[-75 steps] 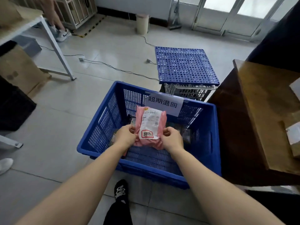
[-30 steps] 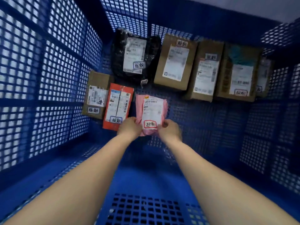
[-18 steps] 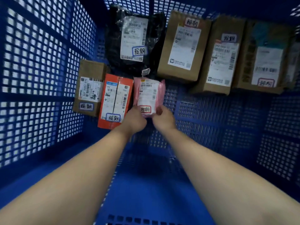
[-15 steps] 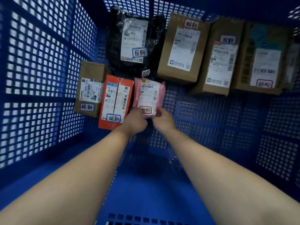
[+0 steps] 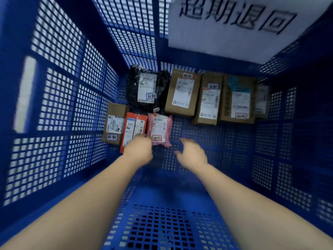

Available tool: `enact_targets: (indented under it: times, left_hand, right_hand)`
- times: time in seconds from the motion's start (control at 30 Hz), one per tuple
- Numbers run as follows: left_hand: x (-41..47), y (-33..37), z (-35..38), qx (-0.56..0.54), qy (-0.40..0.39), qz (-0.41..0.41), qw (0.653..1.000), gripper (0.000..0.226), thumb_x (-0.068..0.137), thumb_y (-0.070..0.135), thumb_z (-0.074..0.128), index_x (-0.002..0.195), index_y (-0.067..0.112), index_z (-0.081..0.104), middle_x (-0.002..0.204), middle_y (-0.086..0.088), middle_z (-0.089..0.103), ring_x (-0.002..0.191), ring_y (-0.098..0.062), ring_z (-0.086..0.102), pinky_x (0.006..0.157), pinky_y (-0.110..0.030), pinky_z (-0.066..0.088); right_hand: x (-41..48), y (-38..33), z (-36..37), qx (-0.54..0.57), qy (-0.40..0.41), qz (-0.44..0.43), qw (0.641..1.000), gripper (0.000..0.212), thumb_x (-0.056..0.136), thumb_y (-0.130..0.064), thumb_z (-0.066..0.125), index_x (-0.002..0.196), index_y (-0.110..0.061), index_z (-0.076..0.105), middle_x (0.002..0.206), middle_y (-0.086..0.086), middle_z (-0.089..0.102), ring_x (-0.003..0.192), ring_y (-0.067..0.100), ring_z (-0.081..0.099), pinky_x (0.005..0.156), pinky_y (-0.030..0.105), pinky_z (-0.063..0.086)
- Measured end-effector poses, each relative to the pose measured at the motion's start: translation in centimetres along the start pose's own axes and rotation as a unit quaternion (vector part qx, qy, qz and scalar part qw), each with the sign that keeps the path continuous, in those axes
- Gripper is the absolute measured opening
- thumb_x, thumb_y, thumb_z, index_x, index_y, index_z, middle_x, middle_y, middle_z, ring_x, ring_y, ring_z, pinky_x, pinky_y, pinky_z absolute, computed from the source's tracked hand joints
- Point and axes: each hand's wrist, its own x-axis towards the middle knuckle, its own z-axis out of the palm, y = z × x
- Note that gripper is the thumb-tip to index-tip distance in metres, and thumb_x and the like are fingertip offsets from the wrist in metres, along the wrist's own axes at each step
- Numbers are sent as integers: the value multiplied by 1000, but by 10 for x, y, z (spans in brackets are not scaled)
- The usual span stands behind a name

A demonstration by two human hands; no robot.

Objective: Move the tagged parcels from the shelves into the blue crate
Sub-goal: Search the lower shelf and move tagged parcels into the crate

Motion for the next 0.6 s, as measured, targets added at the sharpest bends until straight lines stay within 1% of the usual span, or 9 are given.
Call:
enact_targets:
  times: [0.07,0.13,0.2,0.3,0.4,0.53,0.6]
  left_hand:
    - [-22,9,-28,47,13,16,999,36,88,20,58,121,9,51,122,-11,52,113,-30,52,87,-40,47]
    - [-47,19,-57,82,30,34,996,36,88,21,58,121,9,51,122,-10,53,115,-28,50,89,-39,45]
    - [-71,29,-86,93,41,36,994,35,86,19,57,119,10,51,121,-10,53,115,-28,49,91,-40,45]
    - [-111,47,-126,110,67,49,990,36,85,18,55,120,10,51,122,-9,53,117,-28,50,93,-39,44]
    - [-150,66,-162,134,95,82,983,36,87,23,56,120,12,51,123,-7,54,119,-26,47,96,-39,43]
    - [-200,93,-199,145,97,98,980,40,88,33,59,122,13,51,125,-5,53,121,-25,46,97,-38,42]
    - [-223,106,-215,149,101,107,978,41,89,33,60,123,13,51,125,-5,53,121,-25,47,95,-39,42]
  right_hand:
    - [-25,-7,-27,-35,15,-15,999,45,94,-29,54,135,-12,46,137,11,50,125,30,47,97,40,44]
    - [-53,-14,-55,-60,24,-27,998,46,95,-31,53,136,-13,45,137,9,48,127,29,45,100,40,42]
    - [-81,-20,-83,-72,41,-40,996,46,95,-31,53,137,-13,44,139,7,47,128,28,43,102,40,41]
    - [-125,-28,-120,-79,68,-50,993,47,94,-31,55,136,-15,44,137,6,49,126,27,44,101,39,40]
    - [-170,-34,-154,-84,94,-54,991,46,94,-33,56,135,-17,45,134,4,50,125,25,45,100,38,40]
    - [-225,-38,-188,-91,125,-47,987,45,93,-36,57,133,-19,46,133,2,51,123,24,46,99,38,42]
    - [-251,-40,-201,-80,142,-39,986,45,94,-35,56,135,-18,45,135,2,50,125,24,45,100,37,41]
